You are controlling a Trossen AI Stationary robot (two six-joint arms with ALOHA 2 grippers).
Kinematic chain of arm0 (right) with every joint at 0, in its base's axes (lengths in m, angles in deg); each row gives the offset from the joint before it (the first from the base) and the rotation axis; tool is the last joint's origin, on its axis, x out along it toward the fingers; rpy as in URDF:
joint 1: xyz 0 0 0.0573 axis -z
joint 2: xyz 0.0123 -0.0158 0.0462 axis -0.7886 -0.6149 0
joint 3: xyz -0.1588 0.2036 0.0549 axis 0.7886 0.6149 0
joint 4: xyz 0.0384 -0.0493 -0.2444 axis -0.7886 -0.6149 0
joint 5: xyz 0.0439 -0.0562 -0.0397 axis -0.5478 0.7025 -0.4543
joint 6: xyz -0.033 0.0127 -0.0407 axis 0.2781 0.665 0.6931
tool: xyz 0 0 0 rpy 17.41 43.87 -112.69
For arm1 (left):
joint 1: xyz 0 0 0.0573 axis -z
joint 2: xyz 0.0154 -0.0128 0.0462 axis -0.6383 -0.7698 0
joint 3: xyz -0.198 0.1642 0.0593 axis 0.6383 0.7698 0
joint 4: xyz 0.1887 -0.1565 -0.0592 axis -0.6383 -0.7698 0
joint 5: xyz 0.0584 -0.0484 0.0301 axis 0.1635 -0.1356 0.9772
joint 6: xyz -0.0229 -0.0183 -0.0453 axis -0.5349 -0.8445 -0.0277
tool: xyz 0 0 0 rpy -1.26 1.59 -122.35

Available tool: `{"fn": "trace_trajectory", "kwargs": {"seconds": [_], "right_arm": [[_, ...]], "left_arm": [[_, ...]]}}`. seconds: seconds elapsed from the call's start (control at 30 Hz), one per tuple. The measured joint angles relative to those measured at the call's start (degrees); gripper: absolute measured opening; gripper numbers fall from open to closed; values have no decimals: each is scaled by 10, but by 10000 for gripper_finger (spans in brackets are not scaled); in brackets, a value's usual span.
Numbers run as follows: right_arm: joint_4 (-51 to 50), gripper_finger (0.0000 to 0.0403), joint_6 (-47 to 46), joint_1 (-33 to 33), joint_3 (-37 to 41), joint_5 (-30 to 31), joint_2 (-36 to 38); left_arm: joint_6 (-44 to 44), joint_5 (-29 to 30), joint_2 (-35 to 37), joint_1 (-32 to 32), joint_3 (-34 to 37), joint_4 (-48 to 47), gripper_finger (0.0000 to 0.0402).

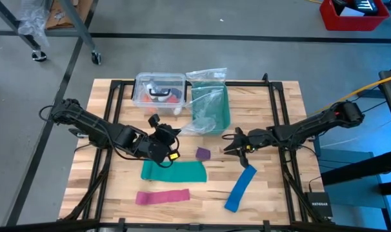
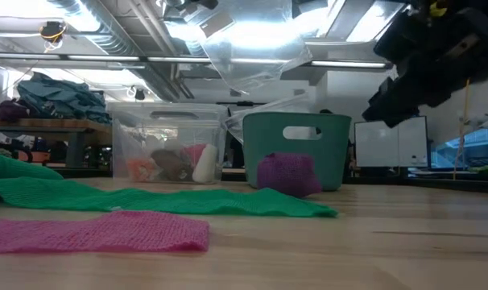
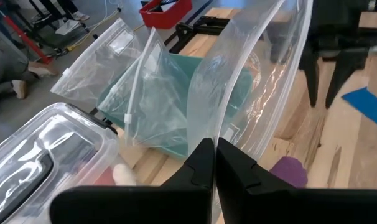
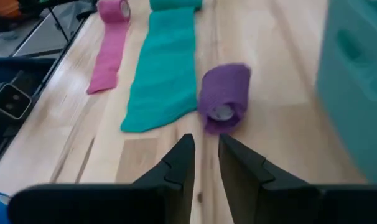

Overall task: Roll bandage
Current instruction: Insert the purple bandage into the transparent zip bag

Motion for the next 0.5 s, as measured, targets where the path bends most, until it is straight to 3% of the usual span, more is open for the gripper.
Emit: {"fn": "trace_trajectory", "kwargs": {"seconds": [0.3,0.5], "right_arm": [[159,76,-45,0,-1,-3,-92],[152,76,-55,0,-6,33,-130]], "left_arm": [[4,0,0,0,0,7,0],[1,0,0,0,0,9,0]]}}
